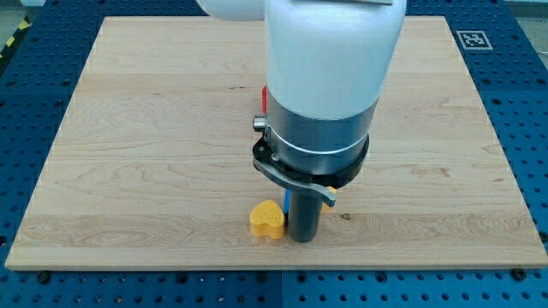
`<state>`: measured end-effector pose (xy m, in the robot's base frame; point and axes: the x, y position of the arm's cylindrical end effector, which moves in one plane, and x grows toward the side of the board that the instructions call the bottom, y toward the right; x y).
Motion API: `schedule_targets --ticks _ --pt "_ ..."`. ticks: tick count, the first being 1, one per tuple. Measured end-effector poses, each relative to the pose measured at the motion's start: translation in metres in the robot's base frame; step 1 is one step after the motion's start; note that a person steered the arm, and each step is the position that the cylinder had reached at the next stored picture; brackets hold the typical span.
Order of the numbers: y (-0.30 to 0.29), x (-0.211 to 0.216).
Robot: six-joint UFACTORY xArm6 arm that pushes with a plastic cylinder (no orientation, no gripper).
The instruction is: Slightly push the heart towards the top
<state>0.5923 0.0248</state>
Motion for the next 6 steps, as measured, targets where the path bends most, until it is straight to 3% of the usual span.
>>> schedule_targets --ticks 2,4,6 --pt "-0.006 0.025" --pt "-0.016 0.0" --pt "0.008 0.011"
